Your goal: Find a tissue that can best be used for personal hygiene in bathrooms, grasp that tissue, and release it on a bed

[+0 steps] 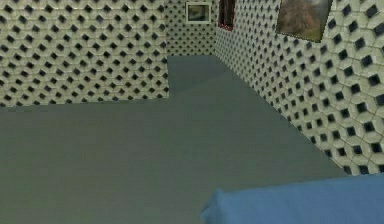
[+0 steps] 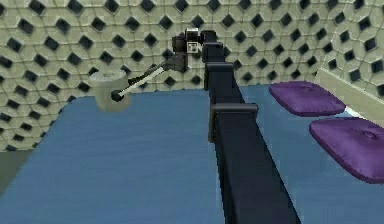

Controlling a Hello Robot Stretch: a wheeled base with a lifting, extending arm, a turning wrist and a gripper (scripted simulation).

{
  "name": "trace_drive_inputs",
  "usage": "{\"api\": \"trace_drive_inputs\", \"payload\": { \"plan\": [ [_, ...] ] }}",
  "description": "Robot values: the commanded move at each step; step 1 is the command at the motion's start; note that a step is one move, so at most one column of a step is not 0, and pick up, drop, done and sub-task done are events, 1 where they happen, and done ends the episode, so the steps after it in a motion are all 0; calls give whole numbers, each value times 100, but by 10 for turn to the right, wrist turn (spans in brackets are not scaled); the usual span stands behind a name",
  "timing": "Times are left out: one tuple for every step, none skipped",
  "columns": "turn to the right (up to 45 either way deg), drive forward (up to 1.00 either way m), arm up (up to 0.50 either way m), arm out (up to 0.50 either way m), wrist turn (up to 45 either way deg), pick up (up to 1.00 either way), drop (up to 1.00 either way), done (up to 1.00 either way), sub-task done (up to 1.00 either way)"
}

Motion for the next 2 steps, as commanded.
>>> {"api": "trace_drive_inputs", "payload": {
  "plan": [
    [0, 0, 0, 0, 450, 0, 0, 0, 0],
    [0, 0, 0, 0, 450, 0, 0, 0, 0]
  ]
}}
